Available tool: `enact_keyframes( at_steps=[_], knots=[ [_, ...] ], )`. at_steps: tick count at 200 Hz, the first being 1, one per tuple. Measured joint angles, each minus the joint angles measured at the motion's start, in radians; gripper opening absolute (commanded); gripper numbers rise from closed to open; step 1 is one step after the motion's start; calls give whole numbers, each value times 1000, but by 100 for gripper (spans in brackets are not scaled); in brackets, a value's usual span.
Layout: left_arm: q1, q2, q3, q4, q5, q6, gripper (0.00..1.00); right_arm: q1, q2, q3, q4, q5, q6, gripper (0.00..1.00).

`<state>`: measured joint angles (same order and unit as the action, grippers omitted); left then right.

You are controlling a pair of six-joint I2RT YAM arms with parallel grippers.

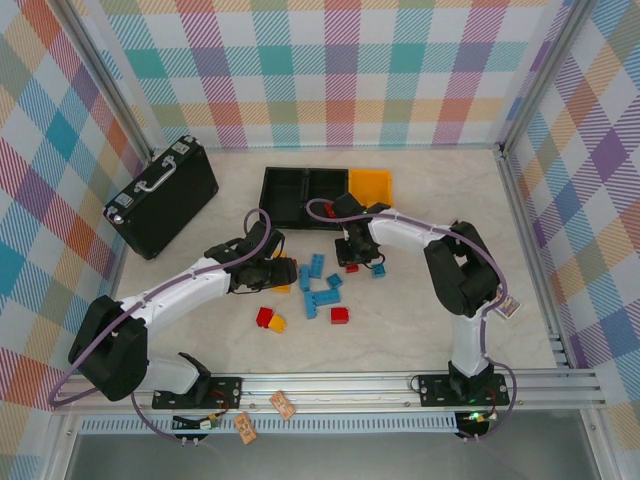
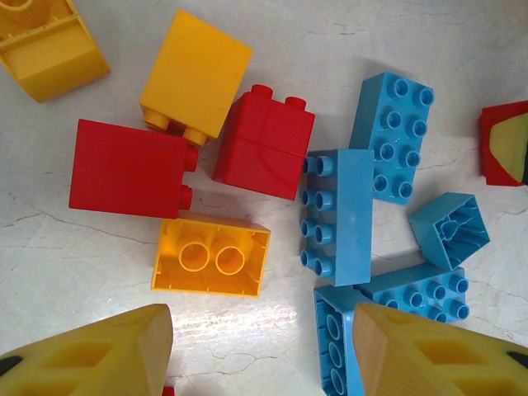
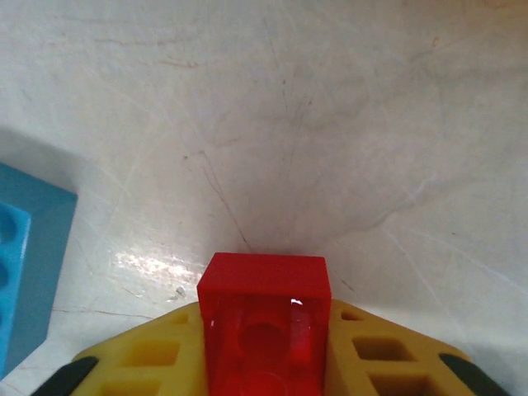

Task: Sort the legos into containers by color
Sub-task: Pick up the lego from the center of the table, then place the lego in the container.

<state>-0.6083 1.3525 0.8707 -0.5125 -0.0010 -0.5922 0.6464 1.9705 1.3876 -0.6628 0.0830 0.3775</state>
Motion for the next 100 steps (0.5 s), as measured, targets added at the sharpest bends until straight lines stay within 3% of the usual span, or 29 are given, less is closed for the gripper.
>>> enact_keyframes(
  at_steps=[51, 100],
  knots=[
    [0, -17, -1, 0, -2, -3, 59, 0, 0, 48, -47, 8, -3, 24],
    [0, -85, -26, 34, -8, -22, 60, -2, 2, 243, -104, 7, -6, 25]
  ],
)
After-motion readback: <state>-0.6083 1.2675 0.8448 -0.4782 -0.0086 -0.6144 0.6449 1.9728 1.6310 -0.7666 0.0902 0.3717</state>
